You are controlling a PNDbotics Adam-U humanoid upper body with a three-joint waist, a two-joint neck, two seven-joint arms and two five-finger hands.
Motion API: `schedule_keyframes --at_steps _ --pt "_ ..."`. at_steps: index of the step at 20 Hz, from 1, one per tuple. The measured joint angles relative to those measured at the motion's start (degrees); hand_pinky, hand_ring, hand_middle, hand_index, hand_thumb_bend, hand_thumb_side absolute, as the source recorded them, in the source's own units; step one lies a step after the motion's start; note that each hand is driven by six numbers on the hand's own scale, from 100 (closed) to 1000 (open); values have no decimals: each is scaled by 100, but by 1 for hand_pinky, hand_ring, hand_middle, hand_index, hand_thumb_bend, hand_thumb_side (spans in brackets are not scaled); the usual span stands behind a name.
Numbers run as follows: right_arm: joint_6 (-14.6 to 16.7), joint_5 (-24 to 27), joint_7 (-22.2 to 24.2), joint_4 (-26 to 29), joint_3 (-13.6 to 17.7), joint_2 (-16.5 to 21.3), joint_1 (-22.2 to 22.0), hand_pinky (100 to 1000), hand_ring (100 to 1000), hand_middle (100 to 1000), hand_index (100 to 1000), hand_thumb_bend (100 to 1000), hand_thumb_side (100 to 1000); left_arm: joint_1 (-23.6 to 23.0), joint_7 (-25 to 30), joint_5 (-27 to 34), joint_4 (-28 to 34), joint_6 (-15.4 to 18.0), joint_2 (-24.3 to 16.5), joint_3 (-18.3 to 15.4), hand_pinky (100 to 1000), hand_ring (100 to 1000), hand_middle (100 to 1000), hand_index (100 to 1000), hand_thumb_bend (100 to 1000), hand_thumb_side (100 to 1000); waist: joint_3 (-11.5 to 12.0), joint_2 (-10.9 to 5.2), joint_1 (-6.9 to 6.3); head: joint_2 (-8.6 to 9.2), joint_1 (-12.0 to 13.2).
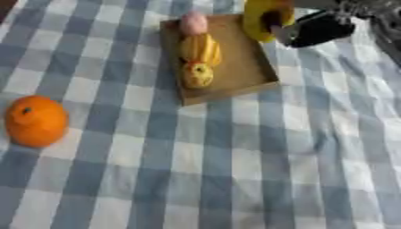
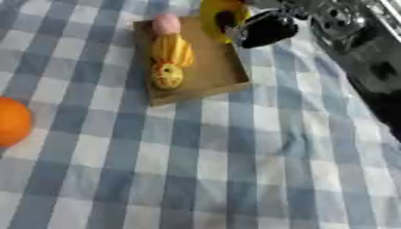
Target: Pick up objects on the table and place them in the box.
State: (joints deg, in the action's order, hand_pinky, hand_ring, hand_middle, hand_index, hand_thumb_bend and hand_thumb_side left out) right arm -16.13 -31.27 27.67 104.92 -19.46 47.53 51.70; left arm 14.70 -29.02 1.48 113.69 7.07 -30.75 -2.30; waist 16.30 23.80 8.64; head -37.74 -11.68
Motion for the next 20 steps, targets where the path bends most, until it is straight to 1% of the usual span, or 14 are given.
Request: schedule_keyframes --at_steps 3,6,11,16,18,20 --pt "0 -251 -50 -429 -114 -222 170 664 600 472 602 100 119 4 14 0 0 10 0 1 730 783 692 772 252 544 47 8 12 0 -75" --pt "53 -516 -181 -868 -158 -444 279 659 594 469 602 100 120 7 16 0 0 12 0 1 730 783 692 772 253 544 82 37 30 1 -145" --pt "274 -776 -460 -1538 -216 -795 426 658 594 471 607 100 119 53 41 0 0 21 0 12 730 783 692 772 253 545 130 83 35 28 -181" --pt "489 -968 -637 -1977 -329 -1000 480 664 607 490 627 100 120 53 50 1 0 23 0 32 730 783 692 772 254 545 143 94 38 54 -191" --pt "557 -1064 -657 -2102 -365 -1053 480 671 622 513 653 100 125 53 50 1 0 23 1 32 730 783 692 772 254 545 144 94 38 56 -198" --pt "613 -1140 -644 -2204 -391 -1093 480 689 668 589 718 100 137 53 50 1 0 23 1 32 730 782 692 772 254 545 145 94 38 56 -198"
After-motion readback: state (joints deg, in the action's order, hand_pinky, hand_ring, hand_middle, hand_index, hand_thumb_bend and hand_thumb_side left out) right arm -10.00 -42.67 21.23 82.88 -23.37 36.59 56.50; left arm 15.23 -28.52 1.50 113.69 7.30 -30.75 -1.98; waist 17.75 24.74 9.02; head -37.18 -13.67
